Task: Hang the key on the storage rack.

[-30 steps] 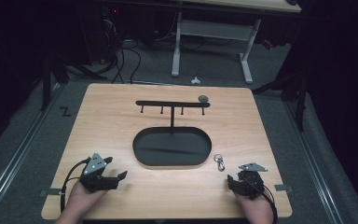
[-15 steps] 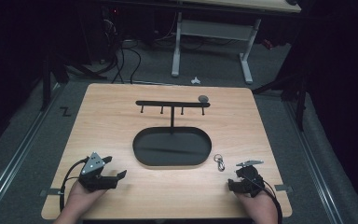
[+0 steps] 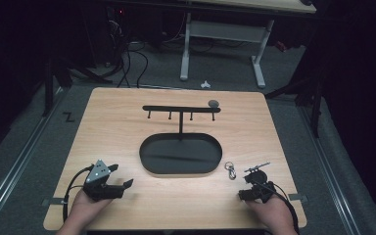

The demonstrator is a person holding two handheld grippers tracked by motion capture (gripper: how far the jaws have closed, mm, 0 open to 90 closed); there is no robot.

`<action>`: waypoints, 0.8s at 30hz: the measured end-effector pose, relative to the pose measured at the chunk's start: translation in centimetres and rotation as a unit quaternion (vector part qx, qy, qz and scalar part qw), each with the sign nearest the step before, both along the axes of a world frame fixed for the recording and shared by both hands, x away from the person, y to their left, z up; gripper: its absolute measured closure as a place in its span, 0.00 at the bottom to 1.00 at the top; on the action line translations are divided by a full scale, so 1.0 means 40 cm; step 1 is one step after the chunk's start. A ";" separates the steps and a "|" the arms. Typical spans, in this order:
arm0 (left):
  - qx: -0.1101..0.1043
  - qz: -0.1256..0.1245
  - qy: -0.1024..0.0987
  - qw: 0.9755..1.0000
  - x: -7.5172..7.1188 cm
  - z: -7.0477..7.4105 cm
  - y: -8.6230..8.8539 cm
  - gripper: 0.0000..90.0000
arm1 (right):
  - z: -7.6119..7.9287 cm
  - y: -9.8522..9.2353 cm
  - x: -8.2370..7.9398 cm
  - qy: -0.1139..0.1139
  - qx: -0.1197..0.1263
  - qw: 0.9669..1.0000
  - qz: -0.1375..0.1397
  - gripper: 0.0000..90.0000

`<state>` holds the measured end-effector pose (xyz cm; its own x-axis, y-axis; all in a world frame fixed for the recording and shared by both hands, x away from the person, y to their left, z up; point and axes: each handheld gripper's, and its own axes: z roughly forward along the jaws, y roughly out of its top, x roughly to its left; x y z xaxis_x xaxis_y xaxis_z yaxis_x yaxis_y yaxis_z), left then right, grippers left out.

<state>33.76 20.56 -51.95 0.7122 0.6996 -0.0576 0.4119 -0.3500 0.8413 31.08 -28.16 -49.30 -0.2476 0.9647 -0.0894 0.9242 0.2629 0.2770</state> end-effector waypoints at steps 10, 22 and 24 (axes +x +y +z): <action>-0.001 -0.001 0.000 1.000 0.000 0.000 0.001 0.20 | 0.015 0.010 0.053 0.043 0.003 0.999 -0.007 0.38; -0.002 -0.002 0.001 1.000 0.002 0.000 0.000 0.20 | 0.040 0.036 0.125 0.066 0.014 0.998 -0.007 0.43; -0.001 -0.003 0.000 1.000 0.002 0.001 0.000 0.20 | 0.042 0.042 0.136 0.068 0.016 0.998 -0.007 0.45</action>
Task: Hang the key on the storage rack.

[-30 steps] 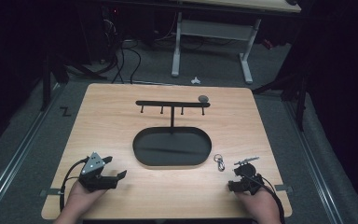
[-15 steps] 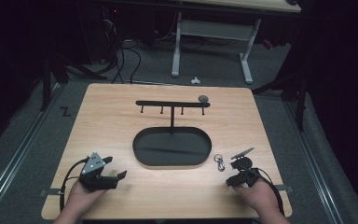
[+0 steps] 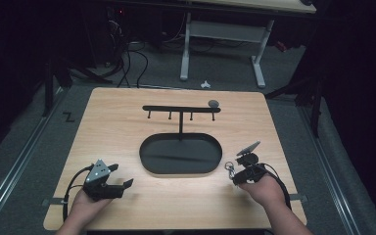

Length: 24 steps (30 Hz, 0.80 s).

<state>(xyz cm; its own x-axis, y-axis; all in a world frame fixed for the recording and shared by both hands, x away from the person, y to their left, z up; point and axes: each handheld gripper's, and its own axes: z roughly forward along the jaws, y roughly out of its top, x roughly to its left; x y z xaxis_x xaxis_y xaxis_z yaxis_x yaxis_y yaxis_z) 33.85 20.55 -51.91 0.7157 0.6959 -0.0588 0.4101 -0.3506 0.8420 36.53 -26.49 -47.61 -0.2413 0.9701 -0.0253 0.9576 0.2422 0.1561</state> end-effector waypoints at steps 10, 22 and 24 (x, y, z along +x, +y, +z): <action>-0.002 0.000 0.000 1.000 0.001 0.001 0.001 0.20 | -0.007 0.030 0.038 0.010 0.004 1.000 0.010 0.51; -0.002 0.000 -0.001 1.000 0.002 0.001 0.001 0.20 | -0.021 0.033 0.079 0.027 0.020 0.999 -0.006 0.61; -0.003 0.000 -0.001 1.000 0.002 0.001 0.001 0.20 | -0.025 0.031 0.084 0.030 0.023 0.999 -0.009 0.63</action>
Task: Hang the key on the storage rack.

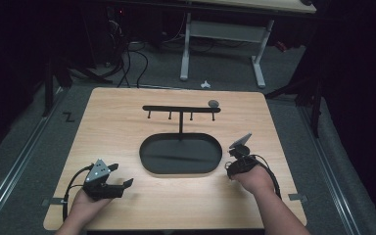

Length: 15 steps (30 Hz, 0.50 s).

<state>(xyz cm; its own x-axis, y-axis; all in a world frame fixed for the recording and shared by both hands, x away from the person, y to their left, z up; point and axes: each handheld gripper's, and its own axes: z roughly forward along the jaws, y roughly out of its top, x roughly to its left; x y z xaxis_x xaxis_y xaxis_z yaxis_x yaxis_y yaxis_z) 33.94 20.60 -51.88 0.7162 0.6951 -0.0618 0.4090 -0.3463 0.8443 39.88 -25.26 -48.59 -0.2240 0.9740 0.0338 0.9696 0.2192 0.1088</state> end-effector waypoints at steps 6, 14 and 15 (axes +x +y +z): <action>0.000 0.000 0.000 1.000 0.001 0.000 0.000 0.20 | -0.004 0.000 0.015 0.008 0.004 1.000 -0.007 0.71; -0.001 0.000 -0.001 1.000 0.001 0.000 -0.001 0.20 | -0.004 0.017 0.025 0.022 -0.027 0.999 0.001 0.74; -0.001 -0.001 -0.002 1.000 0.001 0.001 -0.001 0.20 | -0.004 0.021 0.027 0.024 -0.033 0.999 0.003 0.74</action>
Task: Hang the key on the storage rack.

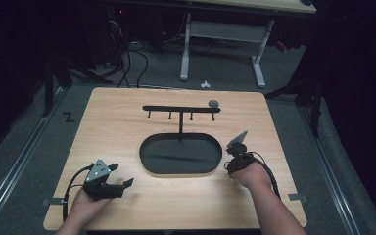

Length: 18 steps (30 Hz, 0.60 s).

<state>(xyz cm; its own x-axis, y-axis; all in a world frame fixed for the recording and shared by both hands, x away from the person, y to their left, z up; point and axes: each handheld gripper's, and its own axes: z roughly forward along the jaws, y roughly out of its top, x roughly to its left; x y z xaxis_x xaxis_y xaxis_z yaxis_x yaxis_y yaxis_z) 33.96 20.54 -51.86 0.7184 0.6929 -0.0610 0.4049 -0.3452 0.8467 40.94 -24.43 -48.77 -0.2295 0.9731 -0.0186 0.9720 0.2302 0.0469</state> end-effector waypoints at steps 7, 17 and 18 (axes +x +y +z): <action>-0.001 0.000 0.000 1.000 -0.002 0.001 0.001 0.20 | 0.000 0.002 0.003 0.004 -0.001 1.000 0.000 0.75; 0.000 0.001 0.002 1.000 -0.002 0.000 0.000 0.20 | 0.000 0.002 0.000 0.000 0.000 1.000 0.011 0.76; 0.000 0.001 0.002 1.000 -0.002 0.000 0.000 0.20 | 0.000 0.002 0.000 0.000 0.000 1.000 0.011 0.76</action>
